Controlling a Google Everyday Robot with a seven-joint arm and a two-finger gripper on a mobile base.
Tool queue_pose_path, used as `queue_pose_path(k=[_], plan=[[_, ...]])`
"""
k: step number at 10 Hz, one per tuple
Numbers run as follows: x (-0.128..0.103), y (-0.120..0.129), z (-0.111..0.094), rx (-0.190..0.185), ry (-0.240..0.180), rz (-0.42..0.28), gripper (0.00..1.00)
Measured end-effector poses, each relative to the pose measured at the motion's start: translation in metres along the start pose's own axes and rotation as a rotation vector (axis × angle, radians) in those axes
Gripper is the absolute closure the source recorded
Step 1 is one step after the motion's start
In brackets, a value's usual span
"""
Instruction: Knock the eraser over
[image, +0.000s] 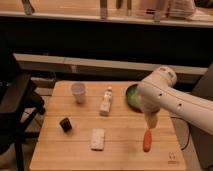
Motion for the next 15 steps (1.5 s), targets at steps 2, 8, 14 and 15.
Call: queue_pose_path(k=[2,8,14,15], plan=[[-0.008,0.002,0.000,0.000,-0.005,-0.014,0.20],[-0.040,0.010,0.000,0.005,-0.010,-0.102,0.20],[-0.075,0.017,0.002,0.006,-0.039,-0.172,0.20],[-0.077,0.020,0.003,0.004,-0.042,-0.178,0.20]])
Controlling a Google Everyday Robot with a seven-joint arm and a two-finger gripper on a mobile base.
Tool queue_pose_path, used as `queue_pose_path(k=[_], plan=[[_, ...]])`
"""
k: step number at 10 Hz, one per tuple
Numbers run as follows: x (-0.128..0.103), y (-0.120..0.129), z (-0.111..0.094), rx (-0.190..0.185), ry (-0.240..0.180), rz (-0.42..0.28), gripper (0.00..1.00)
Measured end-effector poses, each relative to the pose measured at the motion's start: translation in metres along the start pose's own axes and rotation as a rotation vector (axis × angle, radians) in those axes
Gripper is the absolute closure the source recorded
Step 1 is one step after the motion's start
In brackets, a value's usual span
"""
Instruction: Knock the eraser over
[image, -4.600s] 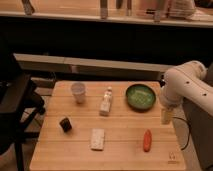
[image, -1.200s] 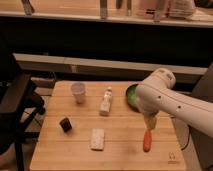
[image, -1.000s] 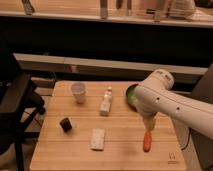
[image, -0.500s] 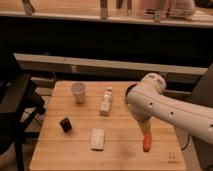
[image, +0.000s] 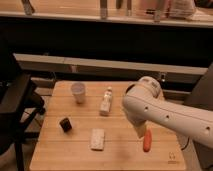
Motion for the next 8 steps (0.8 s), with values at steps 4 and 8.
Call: queue_pose_path(k=[4,8], plan=[[-0.015,0.001,0.003,0.000,-0.021,-0.038,0.20],[-0.031,-0.001,0.007,0.002,-0.044,-0.069,0.20]])
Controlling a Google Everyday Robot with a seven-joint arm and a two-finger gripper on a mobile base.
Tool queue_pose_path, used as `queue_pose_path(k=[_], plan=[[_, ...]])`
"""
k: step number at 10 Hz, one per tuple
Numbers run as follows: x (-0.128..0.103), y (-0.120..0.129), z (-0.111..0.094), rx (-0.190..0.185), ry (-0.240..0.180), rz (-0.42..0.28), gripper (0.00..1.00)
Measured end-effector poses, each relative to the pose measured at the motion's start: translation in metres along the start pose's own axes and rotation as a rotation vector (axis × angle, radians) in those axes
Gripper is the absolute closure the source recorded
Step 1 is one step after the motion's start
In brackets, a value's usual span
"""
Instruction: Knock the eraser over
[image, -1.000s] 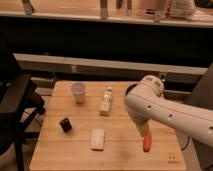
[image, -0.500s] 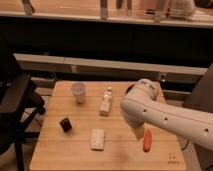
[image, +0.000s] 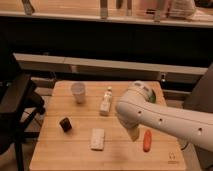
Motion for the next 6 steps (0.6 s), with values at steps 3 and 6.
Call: queue_pose_path(k=[3,6], plan=[[-0.012,0.000,0.004,0.002,-0.021,-0.034,0.20],[-0.023,-0.001,0.008,0.004,-0.042,-0.057,0.20]])
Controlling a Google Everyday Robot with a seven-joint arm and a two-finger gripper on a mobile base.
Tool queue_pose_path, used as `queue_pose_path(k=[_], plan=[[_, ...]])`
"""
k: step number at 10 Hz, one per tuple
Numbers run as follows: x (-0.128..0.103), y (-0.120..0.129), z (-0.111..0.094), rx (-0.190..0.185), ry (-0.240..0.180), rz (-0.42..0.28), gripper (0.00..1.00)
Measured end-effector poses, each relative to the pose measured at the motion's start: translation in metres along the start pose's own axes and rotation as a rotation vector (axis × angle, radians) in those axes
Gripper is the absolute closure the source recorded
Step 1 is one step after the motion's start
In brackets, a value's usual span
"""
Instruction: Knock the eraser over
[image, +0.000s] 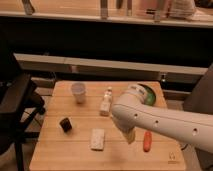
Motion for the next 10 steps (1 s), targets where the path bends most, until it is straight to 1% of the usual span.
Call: queue_pose_path(k=[5,10], plan=[[-0.016,-0.003,0.008,0.002,-0.036,-0.044,0.20],[-0.023,-0.002,0.014,0.003,-0.064,-0.075,0.20]])
